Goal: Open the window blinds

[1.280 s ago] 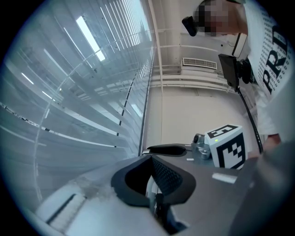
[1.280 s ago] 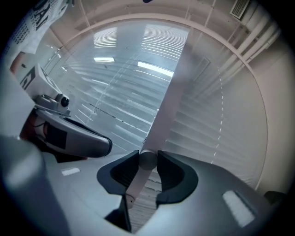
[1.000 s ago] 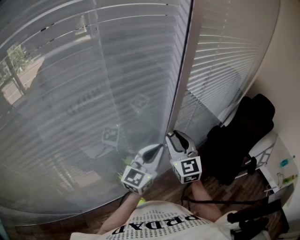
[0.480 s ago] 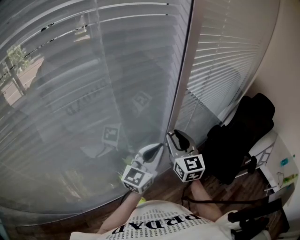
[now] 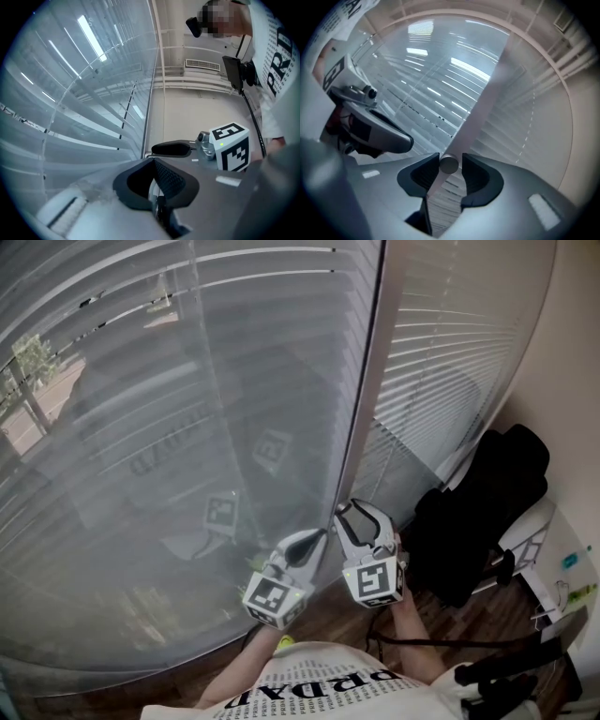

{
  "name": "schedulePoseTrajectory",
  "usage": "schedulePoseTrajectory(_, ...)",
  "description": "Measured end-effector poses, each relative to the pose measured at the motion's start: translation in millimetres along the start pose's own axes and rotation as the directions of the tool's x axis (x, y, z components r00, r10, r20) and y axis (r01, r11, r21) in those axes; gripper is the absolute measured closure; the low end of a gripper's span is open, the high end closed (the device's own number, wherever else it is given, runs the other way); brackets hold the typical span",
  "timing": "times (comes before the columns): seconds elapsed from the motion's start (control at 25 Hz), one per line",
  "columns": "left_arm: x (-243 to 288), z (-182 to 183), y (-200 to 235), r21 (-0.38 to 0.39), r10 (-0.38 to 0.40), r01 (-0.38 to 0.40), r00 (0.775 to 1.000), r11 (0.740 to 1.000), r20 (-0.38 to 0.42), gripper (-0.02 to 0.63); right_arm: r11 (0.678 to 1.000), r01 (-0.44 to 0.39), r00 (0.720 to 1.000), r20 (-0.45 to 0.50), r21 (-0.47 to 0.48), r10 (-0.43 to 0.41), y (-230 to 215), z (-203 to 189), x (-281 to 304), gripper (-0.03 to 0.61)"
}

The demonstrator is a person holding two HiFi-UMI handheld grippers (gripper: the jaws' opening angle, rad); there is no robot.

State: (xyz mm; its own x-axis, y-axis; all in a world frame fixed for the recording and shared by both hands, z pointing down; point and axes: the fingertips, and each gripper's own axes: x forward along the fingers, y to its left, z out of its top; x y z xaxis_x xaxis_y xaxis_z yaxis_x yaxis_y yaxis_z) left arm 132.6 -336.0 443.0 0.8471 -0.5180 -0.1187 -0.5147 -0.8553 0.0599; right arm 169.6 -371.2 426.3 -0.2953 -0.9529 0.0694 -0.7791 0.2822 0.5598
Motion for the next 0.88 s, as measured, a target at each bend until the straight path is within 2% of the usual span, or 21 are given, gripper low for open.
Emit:
schedulePoseTrajectory(0.08,0.9,-0.5,-1.2,-0.001,-0.006,0.006,1.0,1.0,-0.001,0.62,0.998,-0.003,1.0,-0.025,-0.067,0.001,2.5,-4.5,3.5,0.419)
schedulePoseTrajectory(0.16,1.6,-1.2,-2.2,-0.001,-0.011,0.011,1.0,1.0,-0.002,0.62,0.996,-0.004,0.999,-0.04,-0.089,0.001,4.0,-9.1,6.7,0.43)
schedulePoseTrajectory(0.36,0.9,-1.1,-0.3,0.0,-0.011,0.011,1.0,1.0,-0.002,0.62,0.999,0.004,0.999,-0.039,-0.043,-0.005,2.8,-10.6,8.2,0.445)
schedulePoseTrajectory(0.48,0.1,-1.8,0.5,-0.003,-0.008,0.008,1.0,1.0,-0.001,0.62,0.998,0.003,1.0,-0.026,0.064,-0.002,1.0,-11.9,8.1,0.445)
schedulePoseTrajectory(0.64,-0.2,-1.3,1.4,-0.004,-0.008,0.008,1.0,1.0,-0.001,0.62,0.981,0.005,1.0,-0.008,0.195,-0.004,-1.5,-11.7,8.4,0.445)
schedulePoseTrajectory(0.88,0.5,-0.8,2.0,-0.003,-0.005,0.005,1.0,1.0,0.003,0.62,0.932,0.001,1.0,0.016,0.362,-0.007,-4.7,-15.7,8.7,0.445)
